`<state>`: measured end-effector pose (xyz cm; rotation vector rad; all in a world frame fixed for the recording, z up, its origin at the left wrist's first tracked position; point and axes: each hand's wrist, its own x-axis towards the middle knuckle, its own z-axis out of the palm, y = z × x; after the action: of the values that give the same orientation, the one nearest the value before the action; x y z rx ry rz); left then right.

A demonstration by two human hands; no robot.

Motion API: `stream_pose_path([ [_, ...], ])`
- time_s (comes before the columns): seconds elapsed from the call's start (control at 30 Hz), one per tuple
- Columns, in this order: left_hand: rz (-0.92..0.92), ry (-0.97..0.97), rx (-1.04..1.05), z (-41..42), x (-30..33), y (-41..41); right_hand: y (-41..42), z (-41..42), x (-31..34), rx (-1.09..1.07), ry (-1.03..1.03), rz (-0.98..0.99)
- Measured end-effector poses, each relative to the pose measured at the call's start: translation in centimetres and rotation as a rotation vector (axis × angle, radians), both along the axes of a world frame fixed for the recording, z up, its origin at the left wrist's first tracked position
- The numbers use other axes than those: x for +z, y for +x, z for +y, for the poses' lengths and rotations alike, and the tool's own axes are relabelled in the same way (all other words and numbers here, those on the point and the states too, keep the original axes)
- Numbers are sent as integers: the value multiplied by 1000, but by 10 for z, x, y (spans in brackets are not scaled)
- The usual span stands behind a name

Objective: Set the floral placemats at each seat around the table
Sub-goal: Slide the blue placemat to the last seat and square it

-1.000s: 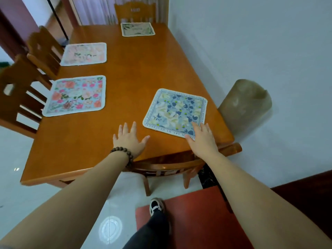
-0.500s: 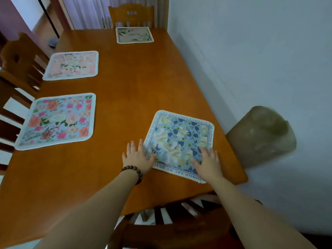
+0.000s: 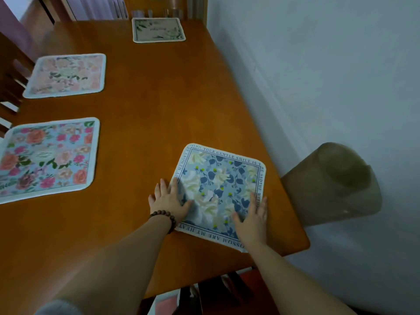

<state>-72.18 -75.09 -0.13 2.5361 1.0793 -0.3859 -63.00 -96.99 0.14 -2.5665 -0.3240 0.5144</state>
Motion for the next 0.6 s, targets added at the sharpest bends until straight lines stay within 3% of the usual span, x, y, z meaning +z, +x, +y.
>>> stream_pose_path([
  [0.3,-3,74,4,-16,-9,20,23,7,-10,70,2,22],
  [0.6,-79,137,27,-26,-9,-47,72,39,-15,318,-38,58],
])
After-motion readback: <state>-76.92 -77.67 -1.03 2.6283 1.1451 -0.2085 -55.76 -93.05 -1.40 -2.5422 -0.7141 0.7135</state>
